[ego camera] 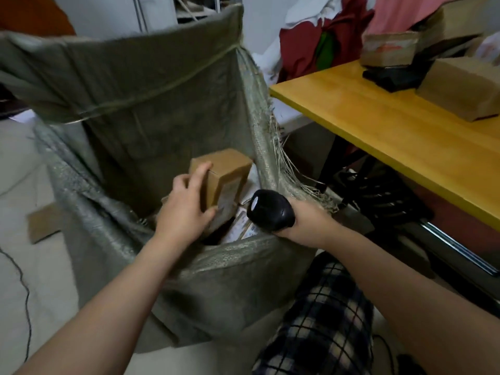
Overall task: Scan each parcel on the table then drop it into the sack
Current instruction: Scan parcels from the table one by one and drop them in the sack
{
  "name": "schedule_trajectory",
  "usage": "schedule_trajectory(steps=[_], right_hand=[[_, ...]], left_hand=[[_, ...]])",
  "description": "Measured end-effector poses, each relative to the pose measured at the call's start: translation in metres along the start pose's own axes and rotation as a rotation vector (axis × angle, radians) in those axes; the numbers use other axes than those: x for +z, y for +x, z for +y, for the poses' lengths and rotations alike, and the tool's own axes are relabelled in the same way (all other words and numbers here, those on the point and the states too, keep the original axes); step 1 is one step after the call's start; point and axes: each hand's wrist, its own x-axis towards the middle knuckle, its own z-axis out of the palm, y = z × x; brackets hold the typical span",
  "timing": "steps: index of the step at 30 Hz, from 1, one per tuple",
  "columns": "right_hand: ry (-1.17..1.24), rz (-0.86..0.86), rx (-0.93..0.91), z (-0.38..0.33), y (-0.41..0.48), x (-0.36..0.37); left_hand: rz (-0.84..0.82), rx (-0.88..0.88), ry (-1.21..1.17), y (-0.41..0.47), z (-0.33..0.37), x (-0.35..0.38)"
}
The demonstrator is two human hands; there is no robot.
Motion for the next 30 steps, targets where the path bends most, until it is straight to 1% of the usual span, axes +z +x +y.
schedule_trajectory(steps=[2,3,4,6,8,9,11,13,14,17,19,21,23,25,27,30], right_hand=[[-0.152,-0.023,0.017,0.007,-0.003,0.004],[-0.178,-0.029,0.021,0.011,-0.006,0.004],[-0.18,-0.033,0.032,0.015,-0.01,0.004],[-0.172,-0.029,0.063,0.023,-0.015,0.002],[-0.143,0.012,0.107,0.034,-0.021,0.0],[-0.112,0.047,0.136,0.039,-0.024,-0.001],[0.032,0.138,0.187,0.047,-0.031,-0.004],[0.179,0.222,0.193,0.05,-0.039,-0.004],[0.213,0.238,0.179,0.05,-0.042,-0.002],[0.255,0.19,0.13,0.044,-0.048,0.005],[0.287,0.173,0.114,0.04,-0.052,0.008],[0.362,0.24,0.113,0.037,-0.058,0.007],[0.427,0.387,0.119,0.038,-0.068,-0.002],[0.458,0.548,0.151,0.045,-0.08,-0.017],[0.488,0.658,0.21,0.057,-0.096,-0.037],[0.502,0.788,0.27,0.081,-0.125,-0.07]], left_hand=[[-0.152,0.042,0.194,0.005,-0.004,0.01],[-0.205,0.057,0.26,0.008,-0.002,0.015],[-0.229,0.067,0.307,0.012,0.001,0.021],[-0.222,0.095,0.393,0.02,0.01,0.032],[-0.252,0.109,0.472,0.028,0.018,0.037],[-0.288,0.1,0.475,0.032,0.02,0.037],[-0.367,0.072,0.429,0.031,0.022,0.034],[-0.424,0.07,0.413,0.027,0.022,0.029],[-0.454,0.068,0.424,0.026,0.023,0.027],[-0.522,0.07,0.441,0.028,0.03,0.022],[-0.546,0.134,0.475,0.026,0.038,0.023],[-0.53,0.19,0.515,0.018,0.048,0.03],[-0.456,0.22,0.491,0.01,0.062,0.04],[-0.352,0.272,0.374,0.007,0.086,0.048],[-0.277,0.364,0.255,0.008,0.117,0.053],[-0.236,0.501,0.133,0.008,0.174,0.063]])
